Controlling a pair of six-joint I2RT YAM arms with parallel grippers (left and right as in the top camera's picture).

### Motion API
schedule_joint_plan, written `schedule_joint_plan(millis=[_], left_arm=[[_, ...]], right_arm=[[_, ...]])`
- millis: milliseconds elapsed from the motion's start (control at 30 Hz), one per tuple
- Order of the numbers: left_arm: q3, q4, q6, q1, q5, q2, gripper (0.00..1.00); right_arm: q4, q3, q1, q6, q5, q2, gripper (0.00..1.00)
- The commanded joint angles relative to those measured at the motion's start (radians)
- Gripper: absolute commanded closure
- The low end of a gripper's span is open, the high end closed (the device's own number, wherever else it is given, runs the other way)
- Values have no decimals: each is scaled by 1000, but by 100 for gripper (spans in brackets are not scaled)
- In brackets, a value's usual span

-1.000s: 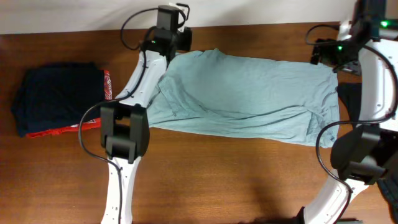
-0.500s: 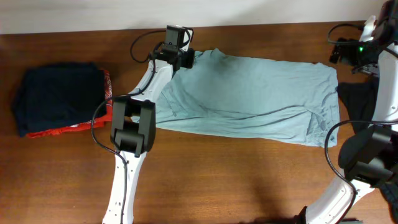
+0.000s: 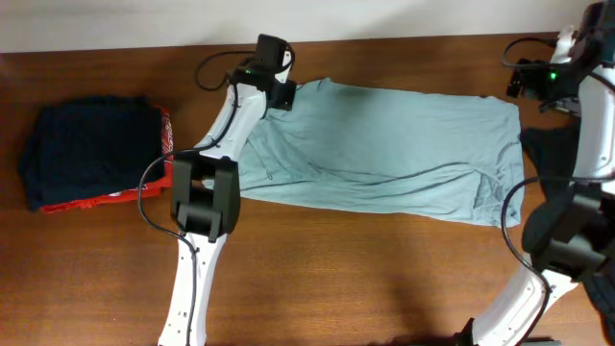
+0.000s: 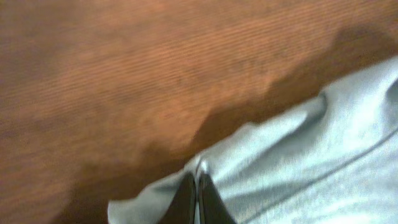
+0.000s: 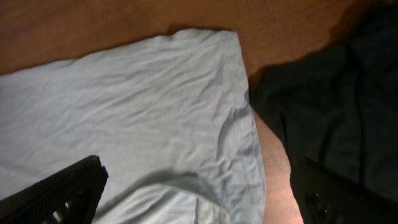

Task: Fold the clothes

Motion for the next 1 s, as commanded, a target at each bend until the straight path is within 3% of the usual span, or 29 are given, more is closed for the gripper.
schedule_joint_plan(millis=[0,100,333,667,967], left_arm=[[170,-100,-34,18,-31,5,100],[250,-156,-40,18,-30,5,100],[257,-185,-62,15,-26,5,100],[257,-182,-63,15,-26,5,100],[257,-182,-63,15,-27,5,100]], right_arm=[[37,8,-3,-14,-3,50,2],[107,8,-3,-25,-6,95,2],[255,8,0,-49,-80,220,3],[338,8,14,-68,-112,331,8],[412,8,18,-75,-111,380,24]])
